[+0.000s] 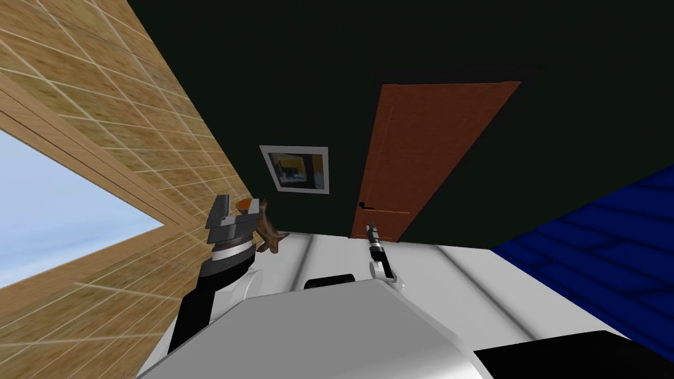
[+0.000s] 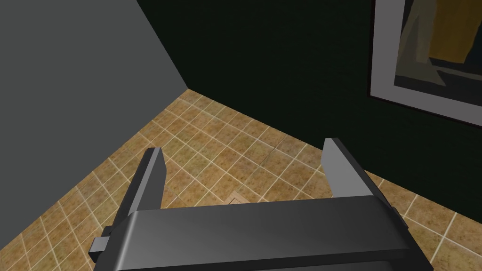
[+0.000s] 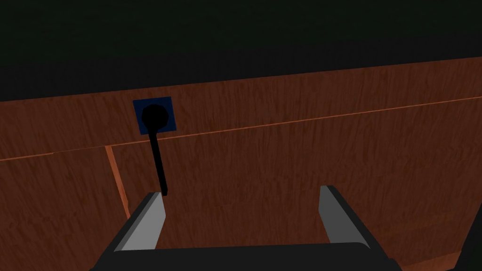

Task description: Pull the door open

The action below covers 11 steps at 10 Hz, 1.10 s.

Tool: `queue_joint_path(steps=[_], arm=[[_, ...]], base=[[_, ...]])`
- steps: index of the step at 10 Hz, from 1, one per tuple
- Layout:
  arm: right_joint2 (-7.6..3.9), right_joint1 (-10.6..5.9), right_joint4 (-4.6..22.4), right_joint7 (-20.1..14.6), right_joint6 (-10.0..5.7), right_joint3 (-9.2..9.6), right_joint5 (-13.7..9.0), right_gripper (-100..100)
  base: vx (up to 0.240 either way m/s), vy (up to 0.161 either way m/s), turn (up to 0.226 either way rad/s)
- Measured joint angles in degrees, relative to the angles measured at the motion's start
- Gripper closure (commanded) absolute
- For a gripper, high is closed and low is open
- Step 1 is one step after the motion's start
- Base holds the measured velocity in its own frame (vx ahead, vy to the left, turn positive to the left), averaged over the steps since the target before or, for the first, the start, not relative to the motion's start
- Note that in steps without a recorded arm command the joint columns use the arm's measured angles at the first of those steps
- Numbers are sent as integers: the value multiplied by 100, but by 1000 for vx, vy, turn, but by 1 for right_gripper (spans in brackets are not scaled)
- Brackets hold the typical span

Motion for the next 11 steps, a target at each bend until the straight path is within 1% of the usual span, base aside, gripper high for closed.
queue_joint_path(steps=[3, 6, 7, 9, 11], arm=[[-55, -104, 347, -14, -11, 27, -125, -100], [-146, -305, 946, -80, -138, 72, -278, -100], [-170, -380, 1149, -97, -177, 86, -326, -100], [-263, -475, 1484, -140, -190, 111, -465, -100], [-316, -599, 1858, -176, -254, 140, -567, -100]], base=[[50, -47, 64], [78, -67, 81], [91, -90, 153], [88, -80, 70], [108, -107, 101]])
